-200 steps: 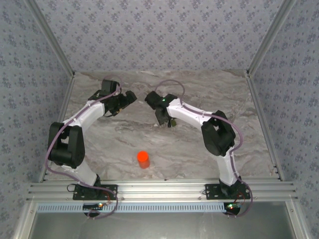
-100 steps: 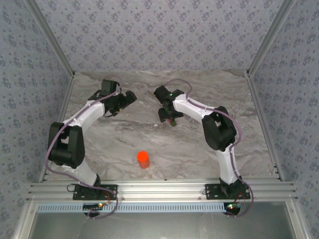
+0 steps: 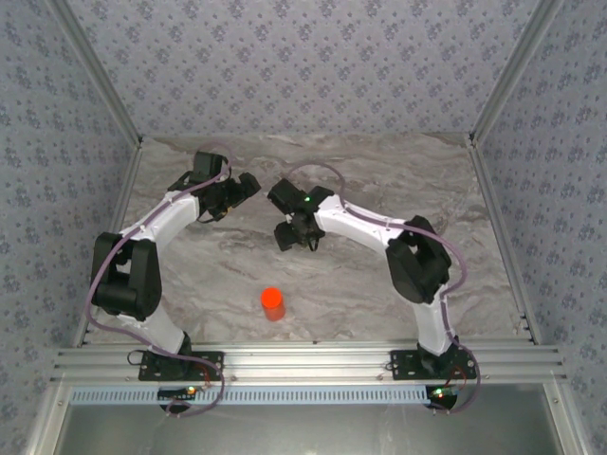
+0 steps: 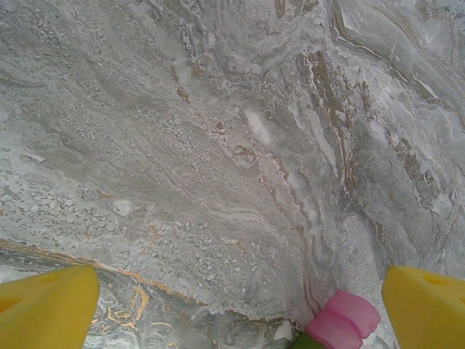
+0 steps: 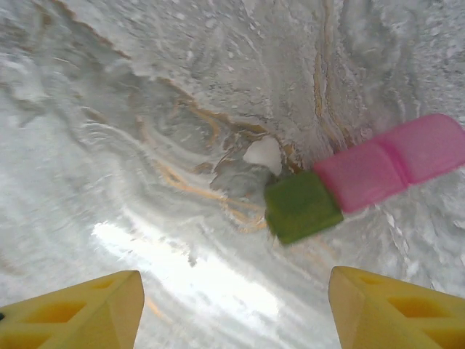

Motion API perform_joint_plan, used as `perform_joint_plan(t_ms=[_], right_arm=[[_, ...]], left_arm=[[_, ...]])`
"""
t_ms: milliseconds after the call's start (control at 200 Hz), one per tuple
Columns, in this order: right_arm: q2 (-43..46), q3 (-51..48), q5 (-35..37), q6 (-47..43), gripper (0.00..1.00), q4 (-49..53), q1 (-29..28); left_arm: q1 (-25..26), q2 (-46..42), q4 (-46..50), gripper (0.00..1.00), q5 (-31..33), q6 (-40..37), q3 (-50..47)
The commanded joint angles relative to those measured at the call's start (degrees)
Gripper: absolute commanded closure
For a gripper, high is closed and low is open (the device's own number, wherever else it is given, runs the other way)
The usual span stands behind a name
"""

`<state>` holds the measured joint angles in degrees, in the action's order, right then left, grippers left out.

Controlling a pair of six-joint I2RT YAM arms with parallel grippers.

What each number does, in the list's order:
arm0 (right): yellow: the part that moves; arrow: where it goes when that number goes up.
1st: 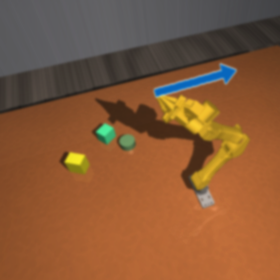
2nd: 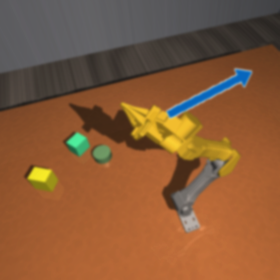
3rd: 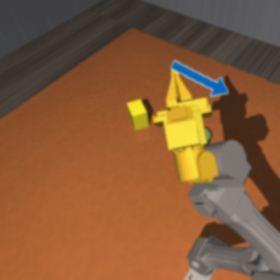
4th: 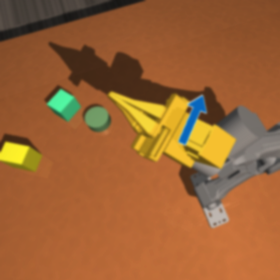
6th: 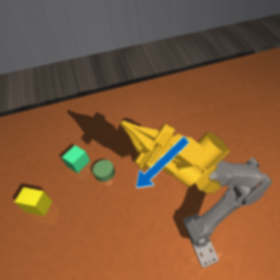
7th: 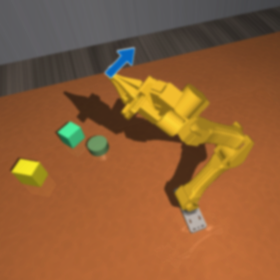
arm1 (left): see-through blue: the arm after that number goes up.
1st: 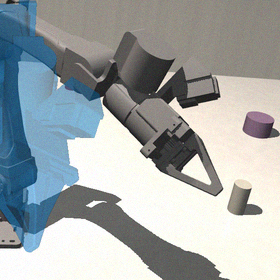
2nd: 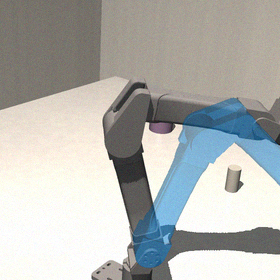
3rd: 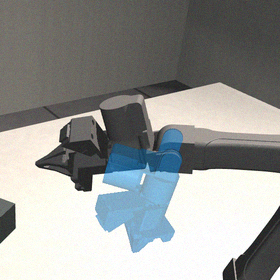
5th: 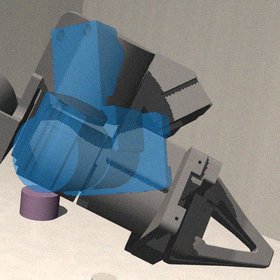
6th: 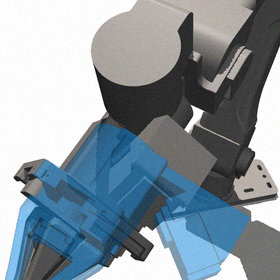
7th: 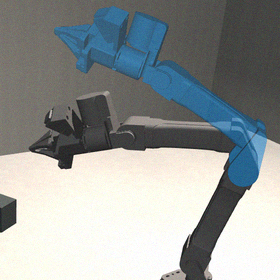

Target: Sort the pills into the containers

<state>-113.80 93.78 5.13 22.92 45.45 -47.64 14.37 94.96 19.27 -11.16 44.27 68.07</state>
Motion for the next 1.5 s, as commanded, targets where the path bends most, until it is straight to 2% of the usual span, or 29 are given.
perform_joint_plan(t_ms=[0,105,230,390,650,929,1029,1144,1299,1414,1499], right_arm=[[3.29,-2.2,2.75,5.46,0.3,0.47,4.01],[4.4,-4.34,2.37,14.6,0.26,0.11,6.28],[6.16,-9.77,-3.88,27.1,0.21,-6.91,8.04],[6.88,-16.1,-6.49,36.49,0.23,-18.5,8.87],[6.16,-17.27,-8.31,36.99,0.38,-22.59,9.0],[6.12,-19.6,-9.16,38.76,0.4,-26.6,8.63],[3.8,-16.24,-9.96,38.29,0.41,-27.33,8.98],[-0.09,-7.58,-10.72,36.71,0.41,-25.65,9.3],[-6.83,2.19,-16.29,34.59,0.4,-24.64,10.43],[-5.59,3.34,-15.57,33.13,0.4,-23.78,10.48],[-2.45,1.31,-11.92,31.96,0.39,-19.96,10.09]], left_arm=[[0.39,0.63,-0.23,0.0,-0.11,0.3,0.83],[0.37,0.67,-0.28,0.0,-0.14,0.22,0.91],[0.31,0.77,-0.28,0.0,-0.17,0.19,1.1],[0.3,0.76,-0.2,0.0,-0.55,0.12,1.36],[0.31,0.32,-0.11,0.0,-0.73,0.02,1.18],[0.31,0.82,-0.35,0.0,-0.82,0.12,1.18],[0.31,0.89,-0.14,0.0,-0.71,0.04,1.29],[0.31,0.84,0.33,0.0,-0.39,-0.15,1.4],[0.3,1.11,0.24,0.0,-0.36,0.02,1.45],[0.31,1.11,0.33,0.0,-0.49,0.18,1.53],[0.29,0.87,0.31,0.0,-0.35,0.11,1.54]])
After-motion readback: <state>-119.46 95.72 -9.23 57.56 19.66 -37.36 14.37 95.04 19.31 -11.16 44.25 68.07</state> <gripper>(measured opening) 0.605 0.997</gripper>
